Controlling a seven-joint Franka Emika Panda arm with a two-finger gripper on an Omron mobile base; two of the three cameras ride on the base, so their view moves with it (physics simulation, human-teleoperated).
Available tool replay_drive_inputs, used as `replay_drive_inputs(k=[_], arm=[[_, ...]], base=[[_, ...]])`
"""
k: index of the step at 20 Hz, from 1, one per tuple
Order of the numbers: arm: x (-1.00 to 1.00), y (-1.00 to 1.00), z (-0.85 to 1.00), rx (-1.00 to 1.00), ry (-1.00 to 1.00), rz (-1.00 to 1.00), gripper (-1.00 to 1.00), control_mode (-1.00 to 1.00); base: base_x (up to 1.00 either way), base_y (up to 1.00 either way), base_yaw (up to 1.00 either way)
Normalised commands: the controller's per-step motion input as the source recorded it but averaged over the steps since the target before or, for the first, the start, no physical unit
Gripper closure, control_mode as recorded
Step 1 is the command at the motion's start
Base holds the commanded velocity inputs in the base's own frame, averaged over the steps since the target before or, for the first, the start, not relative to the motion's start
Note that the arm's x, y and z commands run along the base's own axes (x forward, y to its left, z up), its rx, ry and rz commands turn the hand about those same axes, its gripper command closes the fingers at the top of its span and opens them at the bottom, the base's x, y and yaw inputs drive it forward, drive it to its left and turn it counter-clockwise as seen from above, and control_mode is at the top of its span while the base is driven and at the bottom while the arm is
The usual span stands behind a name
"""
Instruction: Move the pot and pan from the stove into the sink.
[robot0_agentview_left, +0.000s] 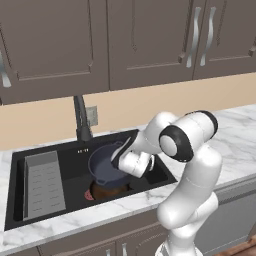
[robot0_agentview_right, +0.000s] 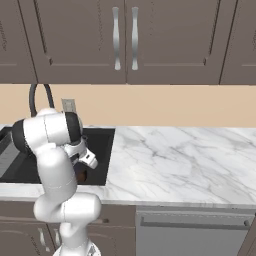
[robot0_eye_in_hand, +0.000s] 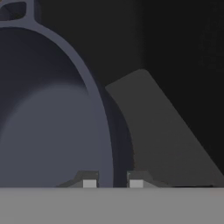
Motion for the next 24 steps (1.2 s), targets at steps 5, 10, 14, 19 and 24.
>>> replay_drive_inputs(k=[5, 10, 14, 19, 24], arm=[[0.01, 0.0, -0.17, 0.0, -0.05, 0.0, 1.0, -1.0], [0.02, 0.0, -0.29, -0.02, -0.07, 0.0, 1.0, -1.0], [0.0, 0.0, -0.33, -0.02, -0.06, 0.0, 1.0, -1.0], [0.0, 0.0, -0.06, 0.0, -0.01, 0.0, -1.0, -1.0], [0.0, 0.0, 0.03, 0.0, 0.0, 0.0, -1.0, -1.0]], base=[[0.0, 0.0, 0.0], [0.0, 0.0, 0.0], [0.0, 0.0, 0.0], [0.0, 0.0, 0.0], [0.0, 0.0, 0.0]])
